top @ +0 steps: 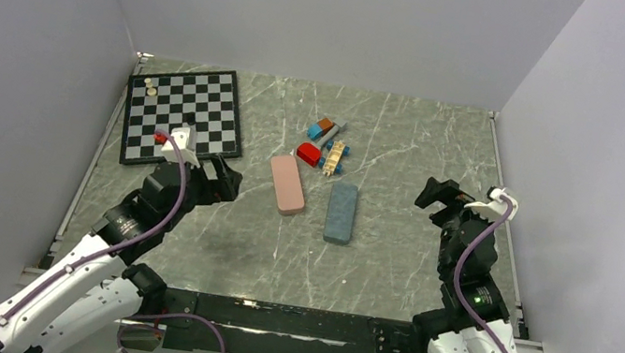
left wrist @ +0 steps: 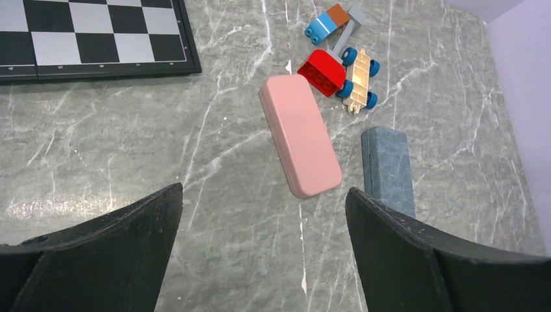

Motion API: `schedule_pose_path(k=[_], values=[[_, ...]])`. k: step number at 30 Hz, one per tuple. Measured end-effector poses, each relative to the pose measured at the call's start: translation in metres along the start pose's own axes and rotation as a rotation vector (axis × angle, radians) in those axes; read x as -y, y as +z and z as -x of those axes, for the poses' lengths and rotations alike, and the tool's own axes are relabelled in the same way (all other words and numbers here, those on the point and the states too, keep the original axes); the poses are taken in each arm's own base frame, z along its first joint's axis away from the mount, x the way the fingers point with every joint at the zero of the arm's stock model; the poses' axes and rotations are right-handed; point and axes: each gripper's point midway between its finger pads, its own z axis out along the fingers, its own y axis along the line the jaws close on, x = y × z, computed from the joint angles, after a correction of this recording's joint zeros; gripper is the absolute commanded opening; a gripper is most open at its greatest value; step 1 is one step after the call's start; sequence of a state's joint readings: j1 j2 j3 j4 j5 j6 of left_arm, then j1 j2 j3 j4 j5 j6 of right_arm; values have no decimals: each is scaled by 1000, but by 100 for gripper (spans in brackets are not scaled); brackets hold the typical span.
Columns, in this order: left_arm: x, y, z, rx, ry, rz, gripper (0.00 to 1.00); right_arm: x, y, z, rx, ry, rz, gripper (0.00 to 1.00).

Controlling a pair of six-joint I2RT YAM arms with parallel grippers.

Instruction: Organize the sunglasses

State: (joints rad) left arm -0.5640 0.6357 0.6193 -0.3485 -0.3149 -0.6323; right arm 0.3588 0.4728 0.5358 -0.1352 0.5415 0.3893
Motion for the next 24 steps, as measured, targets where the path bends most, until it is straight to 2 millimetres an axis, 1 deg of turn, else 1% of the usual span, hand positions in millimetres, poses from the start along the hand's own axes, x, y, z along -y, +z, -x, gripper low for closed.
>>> schedule_pose_path(k=[9, 18, 24], values=[[-2, 3, -3, -9, 8, 13, 99, 0, -1, 2, 5, 7, 3, 100], [-5, 1, 0, 14, 3, 23, 99, -3, -7, 17, 58, 41, 24, 100], [-6, 1, 2, 23, 2, 27, 99, -3, -7, 17, 65, 44, 26, 100]])
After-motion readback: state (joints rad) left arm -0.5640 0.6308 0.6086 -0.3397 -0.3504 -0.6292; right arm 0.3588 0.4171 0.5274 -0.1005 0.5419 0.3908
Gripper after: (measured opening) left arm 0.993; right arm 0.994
